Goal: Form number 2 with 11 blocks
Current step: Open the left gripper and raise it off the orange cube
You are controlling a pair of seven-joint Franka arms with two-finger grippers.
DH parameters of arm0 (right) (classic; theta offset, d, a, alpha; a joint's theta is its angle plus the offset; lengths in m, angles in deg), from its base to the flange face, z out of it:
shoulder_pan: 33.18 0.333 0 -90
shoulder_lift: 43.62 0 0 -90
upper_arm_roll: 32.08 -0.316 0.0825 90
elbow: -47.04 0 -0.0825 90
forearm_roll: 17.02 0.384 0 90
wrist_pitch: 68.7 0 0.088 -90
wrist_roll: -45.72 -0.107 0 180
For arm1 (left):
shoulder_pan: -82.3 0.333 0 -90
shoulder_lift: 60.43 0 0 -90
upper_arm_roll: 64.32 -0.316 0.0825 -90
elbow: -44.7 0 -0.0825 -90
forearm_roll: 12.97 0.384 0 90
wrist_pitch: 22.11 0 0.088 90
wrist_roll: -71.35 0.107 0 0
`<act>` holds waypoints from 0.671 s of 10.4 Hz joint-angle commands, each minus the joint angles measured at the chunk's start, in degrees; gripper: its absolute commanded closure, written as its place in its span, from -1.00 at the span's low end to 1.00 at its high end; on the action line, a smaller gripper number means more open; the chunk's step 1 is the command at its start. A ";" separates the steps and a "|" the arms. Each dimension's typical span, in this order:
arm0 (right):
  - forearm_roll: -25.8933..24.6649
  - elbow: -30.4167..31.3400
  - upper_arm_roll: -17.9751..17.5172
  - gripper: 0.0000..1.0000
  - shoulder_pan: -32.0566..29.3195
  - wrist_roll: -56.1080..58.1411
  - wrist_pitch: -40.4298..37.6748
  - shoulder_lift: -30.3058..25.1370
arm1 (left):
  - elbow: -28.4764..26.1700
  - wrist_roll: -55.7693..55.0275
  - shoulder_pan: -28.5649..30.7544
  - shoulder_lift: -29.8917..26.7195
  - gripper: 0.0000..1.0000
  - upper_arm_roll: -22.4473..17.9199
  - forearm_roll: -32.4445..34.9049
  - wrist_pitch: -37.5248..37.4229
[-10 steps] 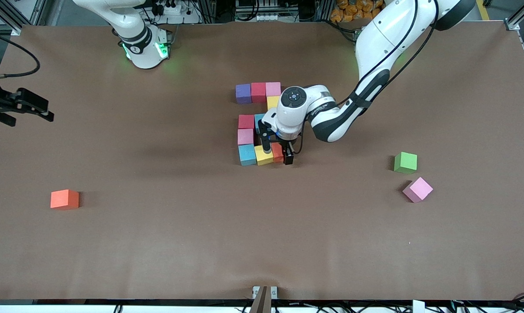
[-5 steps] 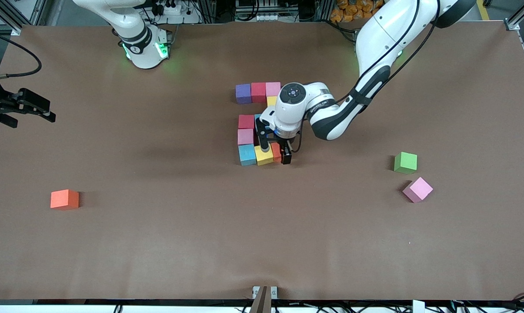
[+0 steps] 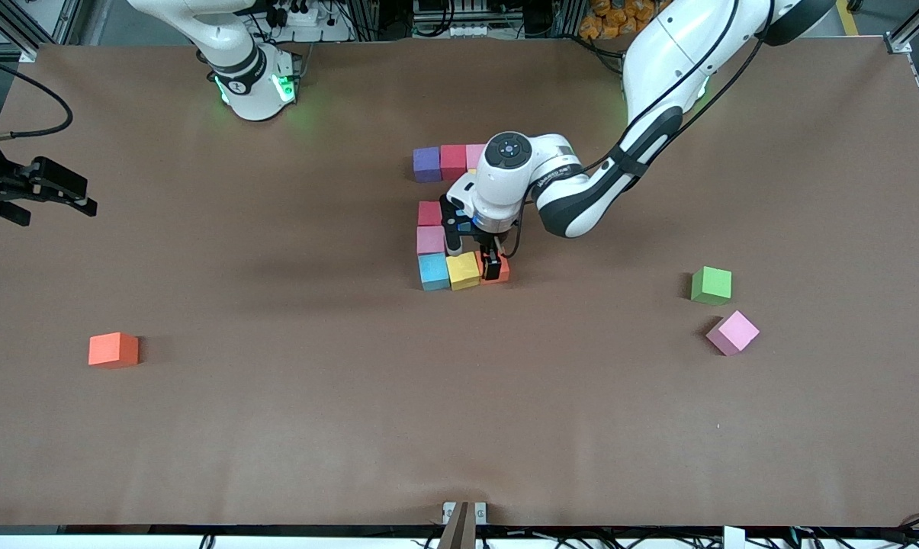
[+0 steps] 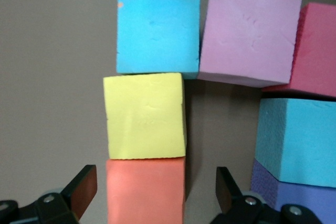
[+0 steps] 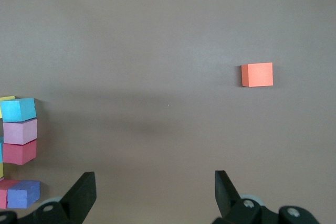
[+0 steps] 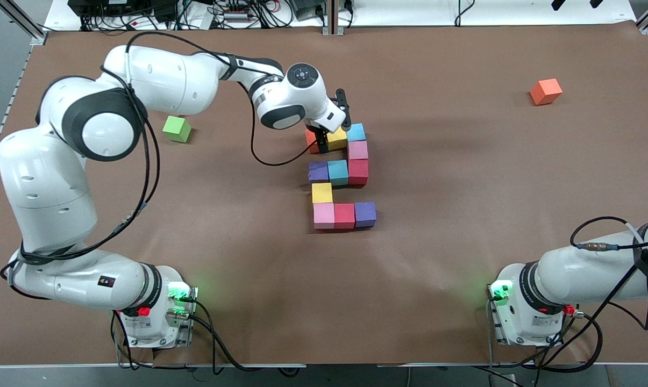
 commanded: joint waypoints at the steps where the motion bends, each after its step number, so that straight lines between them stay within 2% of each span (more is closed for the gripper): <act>1: 0.17 0.44 -0.09 -1.00 -0.42 1.05 -0.21 -0.24 | -1.70 -0.63 7.85 -1.79 -1.00 5.31 1.08 -0.45; 2: 0.00 0.44 0.00 -1.00 -0.42 1.05 -0.29 -0.33 | -1.79 -1.49 10.57 -1.88 -1.00 7.59 0.99 -0.97; 3: -0.79 0.53 0.00 -1.00 -0.33 1.05 -0.29 -0.33 | -1.44 -5.59 12.69 -2.92 -1.00 11.01 0.55 -4.46; 4: -2.19 1.05 -0.09 -1.00 -0.07 1.05 -0.29 -0.68 | -0.92 -10.42 13.58 -4.85 -1.00 12.70 0.46 -7.54; 5: -2.64 1.75 -0.09 -1.00 0.02 1.05 -0.47 -1.12 | -0.30 -12.29 15.33 -6.96 -1.00 14.28 -1.63 -9.92; 6: -3.34 3.24 -0.09 -1.00 -0.07 0.97 -0.30 -2.17 | 0.75 -12.49 19.35 -9.76 -1.00 16.56 -6.43 -14.03; 7: -5.09 3.60 -0.17 -1.00 0.11 0.97 -0.21 -2.70 | 3.54 -12.49 24.00 -12.75 -1.00 19.71 -11.09 -20.60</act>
